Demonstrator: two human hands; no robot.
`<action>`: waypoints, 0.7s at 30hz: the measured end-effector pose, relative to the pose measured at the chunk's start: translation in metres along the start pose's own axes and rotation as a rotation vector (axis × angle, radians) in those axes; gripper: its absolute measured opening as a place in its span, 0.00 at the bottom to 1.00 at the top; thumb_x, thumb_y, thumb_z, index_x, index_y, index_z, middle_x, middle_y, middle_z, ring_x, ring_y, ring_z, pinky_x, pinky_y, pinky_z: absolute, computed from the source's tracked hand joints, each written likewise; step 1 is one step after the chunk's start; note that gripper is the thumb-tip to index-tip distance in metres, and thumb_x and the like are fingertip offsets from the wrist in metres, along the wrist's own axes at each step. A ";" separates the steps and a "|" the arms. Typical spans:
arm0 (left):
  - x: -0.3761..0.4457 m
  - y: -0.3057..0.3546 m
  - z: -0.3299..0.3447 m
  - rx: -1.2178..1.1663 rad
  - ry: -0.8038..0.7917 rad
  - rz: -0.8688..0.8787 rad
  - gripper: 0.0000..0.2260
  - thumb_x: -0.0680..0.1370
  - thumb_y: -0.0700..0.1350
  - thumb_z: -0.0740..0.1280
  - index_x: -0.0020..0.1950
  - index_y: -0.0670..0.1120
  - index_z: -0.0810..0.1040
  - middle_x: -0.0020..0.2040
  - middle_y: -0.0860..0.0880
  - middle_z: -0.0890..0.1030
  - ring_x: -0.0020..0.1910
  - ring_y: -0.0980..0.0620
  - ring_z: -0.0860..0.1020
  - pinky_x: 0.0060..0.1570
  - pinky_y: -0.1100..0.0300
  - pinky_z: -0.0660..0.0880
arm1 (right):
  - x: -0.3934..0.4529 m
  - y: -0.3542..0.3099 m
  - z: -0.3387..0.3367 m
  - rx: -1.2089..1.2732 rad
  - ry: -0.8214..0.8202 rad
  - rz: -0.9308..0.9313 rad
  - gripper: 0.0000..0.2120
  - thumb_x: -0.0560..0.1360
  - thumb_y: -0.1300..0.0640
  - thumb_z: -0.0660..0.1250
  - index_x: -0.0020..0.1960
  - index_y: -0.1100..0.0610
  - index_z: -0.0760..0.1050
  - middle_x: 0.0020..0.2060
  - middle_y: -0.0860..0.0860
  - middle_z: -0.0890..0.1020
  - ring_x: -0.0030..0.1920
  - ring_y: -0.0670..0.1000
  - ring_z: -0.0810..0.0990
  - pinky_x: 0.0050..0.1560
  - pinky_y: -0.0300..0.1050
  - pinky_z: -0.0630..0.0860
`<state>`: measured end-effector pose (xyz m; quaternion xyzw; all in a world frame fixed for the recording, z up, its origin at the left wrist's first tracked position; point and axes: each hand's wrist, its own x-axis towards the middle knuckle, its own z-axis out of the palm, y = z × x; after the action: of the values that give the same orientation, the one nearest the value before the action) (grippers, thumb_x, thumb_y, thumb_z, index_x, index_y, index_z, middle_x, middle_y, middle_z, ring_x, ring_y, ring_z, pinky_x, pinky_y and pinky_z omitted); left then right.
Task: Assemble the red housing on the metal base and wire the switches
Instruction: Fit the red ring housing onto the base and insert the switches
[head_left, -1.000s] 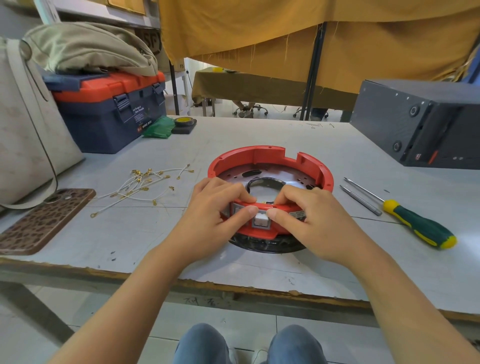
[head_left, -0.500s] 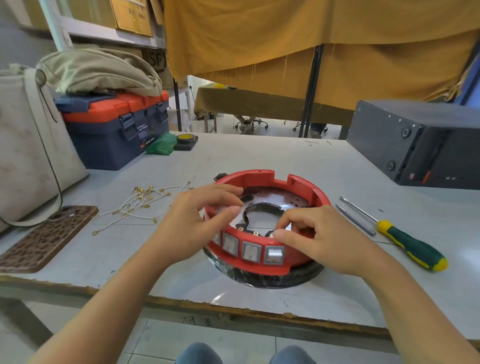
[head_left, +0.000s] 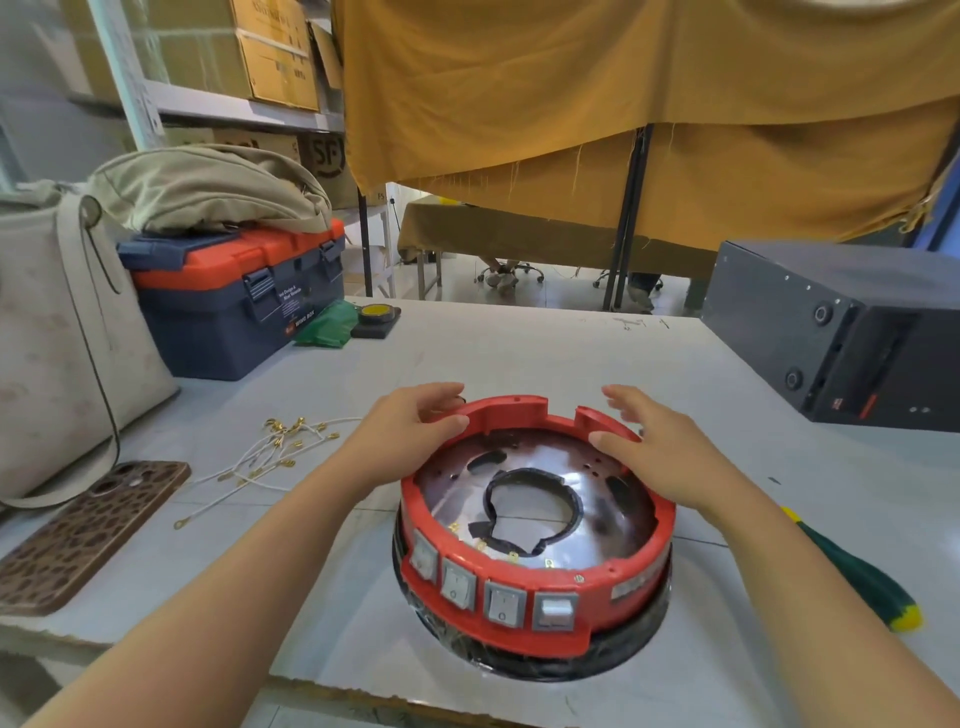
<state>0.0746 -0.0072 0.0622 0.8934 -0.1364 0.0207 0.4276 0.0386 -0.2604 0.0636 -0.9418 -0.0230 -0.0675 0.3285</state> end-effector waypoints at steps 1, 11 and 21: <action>0.003 -0.001 -0.001 0.010 0.019 0.007 0.16 0.77 0.46 0.66 0.65 0.52 0.74 0.58 0.54 0.81 0.54 0.57 0.77 0.54 0.66 0.70 | 0.006 0.001 0.002 0.050 -0.036 0.016 0.24 0.76 0.52 0.66 0.71 0.51 0.65 0.67 0.49 0.72 0.66 0.51 0.71 0.63 0.43 0.65; 0.041 -0.032 -0.015 0.137 0.086 -0.036 0.09 0.78 0.43 0.64 0.56 0.49 0.80 0.52 0.52 0.82 0.50 0.55 0.78 0.52 0.61 0.72 | 0.057 -0.001 0.004 0.181 -0.231 -0.038 0.05 0.74 0.52 0.69 0.43 0.52 0.82 0.43 0.45 0.83 0.46 0.46 0.78 0.50 0.38 0.72; 0.110 -0.052 0.005 0.419 -0.105 -0.006 0.22 0.75 0.40 0.67 0.69 0.48 0.71 0.64 0.45 0.75 0.59 0.47 0.75 0.57 0.61 0.69 | 0.084 0.000 0.024 0.383 -0.352 -0.040 0.09 0.72 0.52 0.70 0.44 0.58 0.81 0.43 0.53 0.84 0.41 0.44 0.79 0.49 0.37 0.74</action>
<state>0.1937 -0.0046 0.0365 0.9630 -0.1484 0.0009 0.2248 0.1239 -0.2455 0.0574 -0.8591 -0.1108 0.0964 0.4903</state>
